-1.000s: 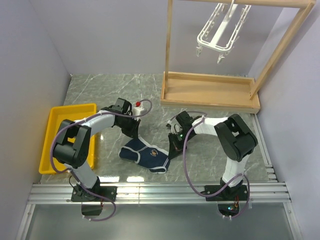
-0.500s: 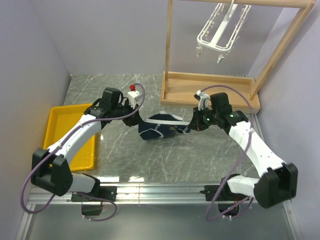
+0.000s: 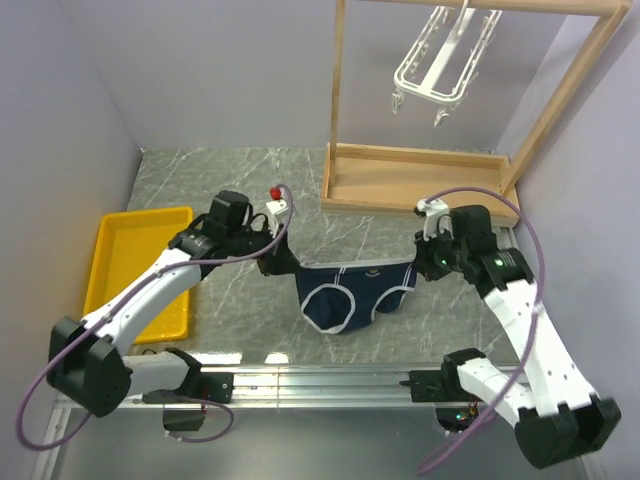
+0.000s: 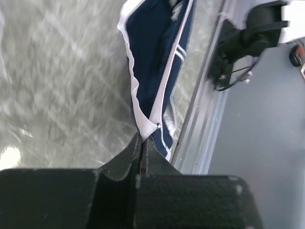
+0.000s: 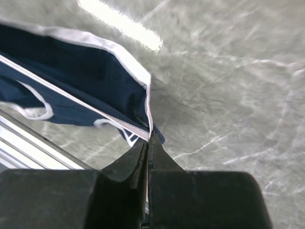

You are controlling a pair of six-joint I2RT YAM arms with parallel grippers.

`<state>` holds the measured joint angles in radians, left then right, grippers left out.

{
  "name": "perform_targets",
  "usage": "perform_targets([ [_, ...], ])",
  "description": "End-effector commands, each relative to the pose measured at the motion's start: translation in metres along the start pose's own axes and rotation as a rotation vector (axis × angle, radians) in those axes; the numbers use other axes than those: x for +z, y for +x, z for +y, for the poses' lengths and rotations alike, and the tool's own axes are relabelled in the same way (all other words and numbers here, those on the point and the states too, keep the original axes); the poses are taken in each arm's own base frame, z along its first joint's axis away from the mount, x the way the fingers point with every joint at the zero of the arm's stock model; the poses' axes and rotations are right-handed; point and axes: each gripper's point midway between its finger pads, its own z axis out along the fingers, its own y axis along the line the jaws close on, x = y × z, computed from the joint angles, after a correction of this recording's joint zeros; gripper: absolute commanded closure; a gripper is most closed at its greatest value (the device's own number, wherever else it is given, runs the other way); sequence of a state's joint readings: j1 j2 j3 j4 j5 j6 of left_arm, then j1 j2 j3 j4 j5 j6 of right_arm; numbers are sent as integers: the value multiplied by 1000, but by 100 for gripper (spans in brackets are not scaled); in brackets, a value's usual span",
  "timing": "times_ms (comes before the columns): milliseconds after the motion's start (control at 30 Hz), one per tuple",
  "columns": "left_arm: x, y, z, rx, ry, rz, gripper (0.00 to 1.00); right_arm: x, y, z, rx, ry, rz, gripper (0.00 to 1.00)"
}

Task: Clip the underwear to the hanger

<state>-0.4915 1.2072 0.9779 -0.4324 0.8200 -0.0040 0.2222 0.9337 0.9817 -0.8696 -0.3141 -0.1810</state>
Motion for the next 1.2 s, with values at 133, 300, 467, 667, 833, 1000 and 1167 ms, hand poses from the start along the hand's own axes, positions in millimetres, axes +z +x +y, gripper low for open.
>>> perform_targets([
  [133,12,34,87,-233,-203,56,99,90,-5,20,-77,18,184,100],
  [300,4,69,143,-227,-323,148,84,135,-12,46,-31,-65,246,56],
  [467,-12,77,167,-192,-427,186,48,139,-6,29,72,-86,258,43],
  [667,-26,47,171,-175,-530,114,31,145,5,-1,383,-139,254,54],
  [833,-10,62,171,-229,-530,194,32,163,1,11,471,-244,270,56],
  [1000,1,77,184,-305,-536,239,39,185,11,21,554,-343,340,56],
  [1167,10,85,187,-377,-523,250,40,199,23,32,624,-423,399,54],
])
